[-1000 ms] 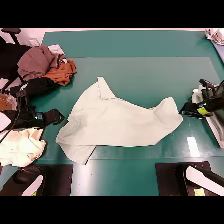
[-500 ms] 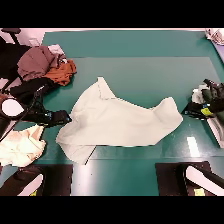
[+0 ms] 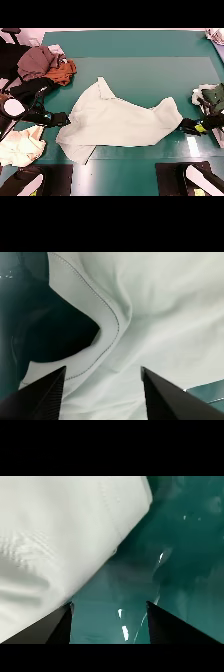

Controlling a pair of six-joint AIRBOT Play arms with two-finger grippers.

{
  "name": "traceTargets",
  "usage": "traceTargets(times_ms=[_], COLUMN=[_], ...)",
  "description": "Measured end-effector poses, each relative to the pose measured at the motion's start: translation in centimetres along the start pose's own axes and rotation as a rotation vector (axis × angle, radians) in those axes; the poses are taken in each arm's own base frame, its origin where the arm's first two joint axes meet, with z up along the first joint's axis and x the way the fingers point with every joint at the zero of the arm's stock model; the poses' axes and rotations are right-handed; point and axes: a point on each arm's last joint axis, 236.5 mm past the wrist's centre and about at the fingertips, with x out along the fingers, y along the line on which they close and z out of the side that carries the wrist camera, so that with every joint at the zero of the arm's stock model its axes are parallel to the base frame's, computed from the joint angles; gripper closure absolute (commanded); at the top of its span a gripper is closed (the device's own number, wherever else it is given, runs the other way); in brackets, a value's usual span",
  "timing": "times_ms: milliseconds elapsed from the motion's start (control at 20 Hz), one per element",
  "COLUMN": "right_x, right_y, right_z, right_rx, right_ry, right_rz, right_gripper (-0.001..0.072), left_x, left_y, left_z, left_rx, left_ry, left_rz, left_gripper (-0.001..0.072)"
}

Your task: Fold the shirts.

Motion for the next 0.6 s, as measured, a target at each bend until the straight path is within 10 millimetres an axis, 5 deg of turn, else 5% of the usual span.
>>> traceTargets(times_ms=[600], right_x=[1.3], right_y=[-0.4], right_z=[1.3], right_rx=[0.044], right_ry=[-0.068], right_rz=[0.002], right_gripper=[0.0278], left_x=[0.0], left_y=[0.0], left_z=[0.1], left_rx=[-0.003], left_ry=[-0.003], left_rz=[0.002], left_gripper=[0.0156])
